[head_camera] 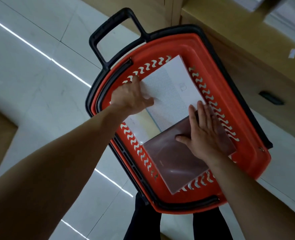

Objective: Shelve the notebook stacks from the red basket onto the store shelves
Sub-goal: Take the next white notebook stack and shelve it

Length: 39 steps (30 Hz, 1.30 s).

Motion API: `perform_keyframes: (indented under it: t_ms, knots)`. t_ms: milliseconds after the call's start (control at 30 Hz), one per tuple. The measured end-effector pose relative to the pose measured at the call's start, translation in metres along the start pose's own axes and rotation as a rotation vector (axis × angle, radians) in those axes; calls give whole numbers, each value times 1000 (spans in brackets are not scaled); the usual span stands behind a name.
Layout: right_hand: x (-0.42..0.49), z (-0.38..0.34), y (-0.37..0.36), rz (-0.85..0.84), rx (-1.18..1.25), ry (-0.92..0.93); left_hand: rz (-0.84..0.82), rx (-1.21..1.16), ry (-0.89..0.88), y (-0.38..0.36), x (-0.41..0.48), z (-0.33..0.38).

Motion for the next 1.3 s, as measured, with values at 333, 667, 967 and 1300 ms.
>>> perform_keyframes:
  t_ms: [333,667,967,1300]
  knots:
    - [4,4,-1,-64,-26,6,-347,-210,-186,25,14,-13]
    - [0,-6,14,-164,-25,-25,-258,-271,-293,30,-19,-4]
    - [-7,-136,96,-62,462,144,205,-683,-95,80,-170,-82]
    - [11,-226,40,-206,707,97,402,-1213,271,-19,-188,-168]
Point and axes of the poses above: each hand's wrist, its own x-axis towards the middle knuckle, its own y-axis out of the back of the hand, z = x × y, the point moved 3 cm from there along x, towards the middle knuckle, and after that the axes turned 5 degrees about -z, right-handed, at the moved point
